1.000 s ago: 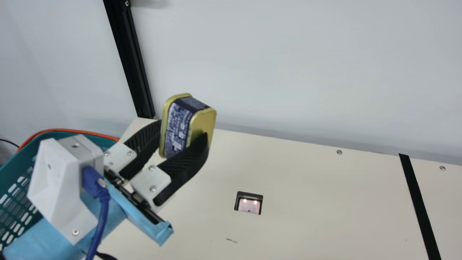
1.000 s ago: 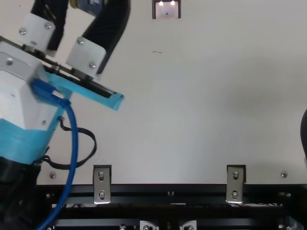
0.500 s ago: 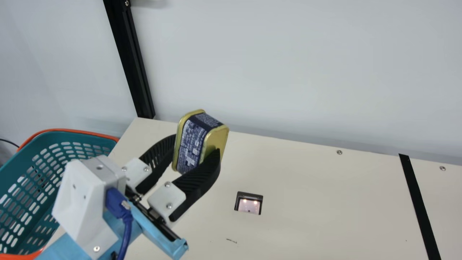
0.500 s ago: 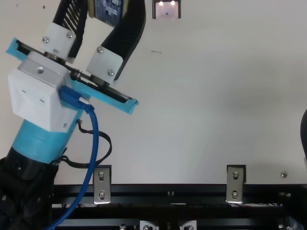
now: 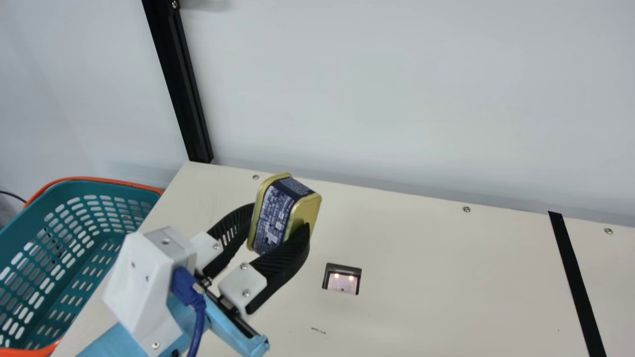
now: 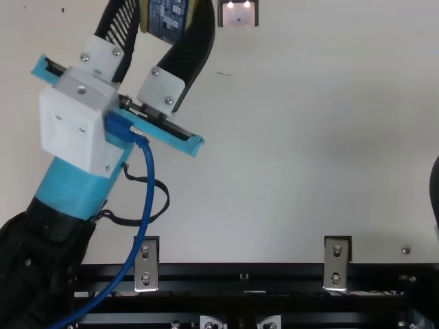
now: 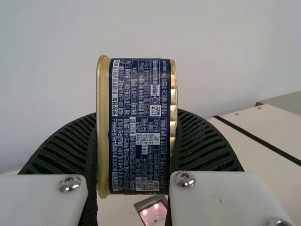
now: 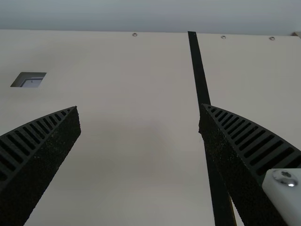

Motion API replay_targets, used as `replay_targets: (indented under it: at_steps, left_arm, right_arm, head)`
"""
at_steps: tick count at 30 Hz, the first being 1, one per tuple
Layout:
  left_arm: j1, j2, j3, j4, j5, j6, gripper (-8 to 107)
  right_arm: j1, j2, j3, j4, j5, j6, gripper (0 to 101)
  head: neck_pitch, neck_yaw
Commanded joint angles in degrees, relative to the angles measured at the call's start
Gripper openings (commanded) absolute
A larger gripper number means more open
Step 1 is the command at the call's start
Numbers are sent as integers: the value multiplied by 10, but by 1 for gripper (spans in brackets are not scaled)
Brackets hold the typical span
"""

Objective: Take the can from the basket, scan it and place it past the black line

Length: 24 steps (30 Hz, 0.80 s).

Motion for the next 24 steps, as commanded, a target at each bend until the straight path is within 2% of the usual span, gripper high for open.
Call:
replay_targets:
  at_steps: [1, 15, 24]
  left_arm:
    - [-1, 11, -2, 4, -6, -6, 10]
    - [-20, 84, -22, 10, -42, -16, 10]
    - [-9, 119, -38, 30, -50, -28, 10]
  right_arm:
    - [0, 0, 0, 0, 0, 0, 101]
    - [0, 0, 0, 0, 0, 0, 101]
    - [0, 0, 0, 0, 0, 0, 101]
  head:
    - [-18, -1]
    - [-18, -1]
    - [-18, -1]
